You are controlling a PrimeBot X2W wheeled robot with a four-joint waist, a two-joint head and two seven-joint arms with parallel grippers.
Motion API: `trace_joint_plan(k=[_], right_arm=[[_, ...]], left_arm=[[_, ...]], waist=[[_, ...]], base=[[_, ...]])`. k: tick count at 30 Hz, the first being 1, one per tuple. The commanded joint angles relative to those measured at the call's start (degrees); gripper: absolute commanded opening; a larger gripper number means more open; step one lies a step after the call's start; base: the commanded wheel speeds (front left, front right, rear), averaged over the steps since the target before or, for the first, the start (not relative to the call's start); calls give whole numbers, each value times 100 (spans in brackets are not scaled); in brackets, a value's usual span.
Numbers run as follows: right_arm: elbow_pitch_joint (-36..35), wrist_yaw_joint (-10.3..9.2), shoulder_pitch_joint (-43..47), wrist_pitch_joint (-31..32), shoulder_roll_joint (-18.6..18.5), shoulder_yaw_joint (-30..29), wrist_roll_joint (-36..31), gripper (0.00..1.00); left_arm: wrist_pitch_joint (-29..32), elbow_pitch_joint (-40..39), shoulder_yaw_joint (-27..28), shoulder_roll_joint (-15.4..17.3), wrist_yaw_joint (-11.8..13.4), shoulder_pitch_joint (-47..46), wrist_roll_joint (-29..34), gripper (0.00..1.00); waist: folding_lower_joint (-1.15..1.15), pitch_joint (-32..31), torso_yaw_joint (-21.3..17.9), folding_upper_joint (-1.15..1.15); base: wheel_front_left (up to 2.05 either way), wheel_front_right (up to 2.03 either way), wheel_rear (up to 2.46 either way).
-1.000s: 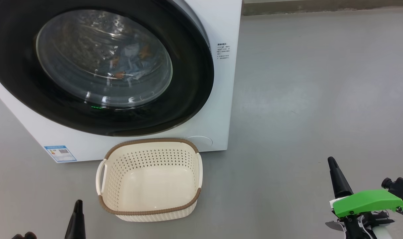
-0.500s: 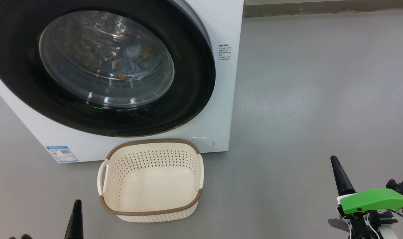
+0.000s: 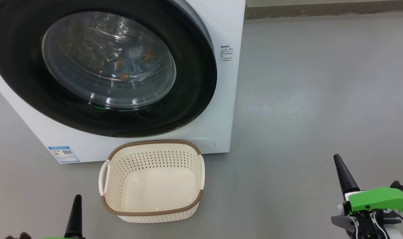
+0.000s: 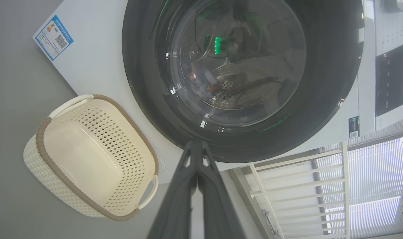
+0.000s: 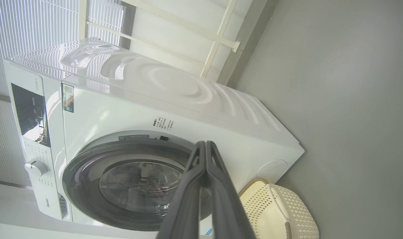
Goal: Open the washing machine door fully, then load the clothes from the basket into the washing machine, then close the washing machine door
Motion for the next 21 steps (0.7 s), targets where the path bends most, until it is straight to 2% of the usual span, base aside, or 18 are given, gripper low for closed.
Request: trace_joint_plan(k=[1, 21], right_arm=[[-186, 2, -66, 61, -39, 14, 119, 0], [-300, 2, -31, 396, 15, -208, 1125, 0]], left_arm=[[48, -172, 169, 34, 4, -269, -125, 0], [384, -236, 302, -47, 3, -365, -1256, 0]], waist=[[0, -2, 2, 0], [0, -51, 49, 0]], base=[[0, 0, 0], [0, 0, 0]])
